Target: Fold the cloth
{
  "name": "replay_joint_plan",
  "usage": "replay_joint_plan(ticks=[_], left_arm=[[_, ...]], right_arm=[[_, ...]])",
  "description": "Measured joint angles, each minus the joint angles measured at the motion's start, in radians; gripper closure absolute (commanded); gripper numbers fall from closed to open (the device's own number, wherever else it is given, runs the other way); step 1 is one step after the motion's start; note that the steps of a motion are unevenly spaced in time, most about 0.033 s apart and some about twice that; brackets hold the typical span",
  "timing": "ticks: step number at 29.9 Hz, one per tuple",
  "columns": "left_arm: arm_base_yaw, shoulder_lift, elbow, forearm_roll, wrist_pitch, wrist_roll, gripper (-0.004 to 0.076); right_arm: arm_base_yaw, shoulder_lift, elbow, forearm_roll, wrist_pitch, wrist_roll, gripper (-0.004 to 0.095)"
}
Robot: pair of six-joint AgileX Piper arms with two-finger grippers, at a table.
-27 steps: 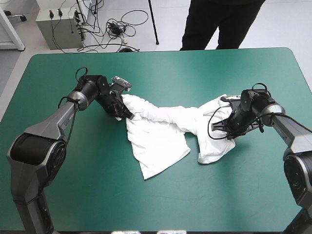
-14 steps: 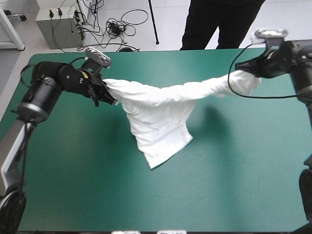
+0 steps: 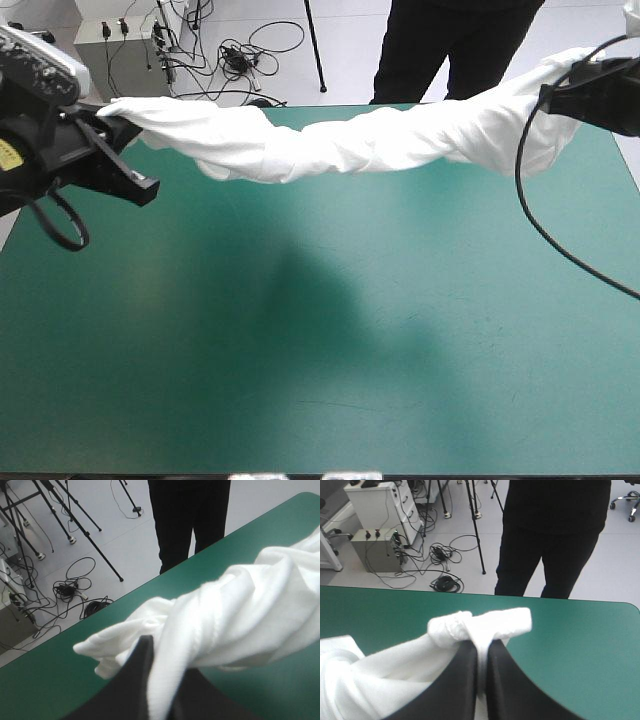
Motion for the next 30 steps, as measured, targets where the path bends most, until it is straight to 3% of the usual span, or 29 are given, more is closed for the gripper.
replay_joint_plan(ticks=[9,13,18,25,30], left_arm=[[0.000,-0.140,-0.003,-0.004,0.120,-0.001,0.0733],[0.000,-0.186,-0.004,0.034,0.126,-0.001,0.0733],[0.000,-0.221,0.042,0.081,0.126,-0.011,0.0733],[0.000,-0.202,0.226,0.086,0.126,-0.025,0.0733],[0.000,-0.123,0.352,0.070,0.125,-0.028,0.0733]], right_arm=[[0.083,-0.196,0.100,0.046,0.064,-0.022,0.0925],[0.141,-0.300,0.222,0.054,0.127,0.000,0.0925],[0.149,-0.375,0.318,0.063,0.127,0.034,0.0925],[0.149,-0.356,0.408,0.049,0.127,0.055,0.0925],[0.149,-0.249,0.534,-0.028,0.126,0.055,0.0925]])
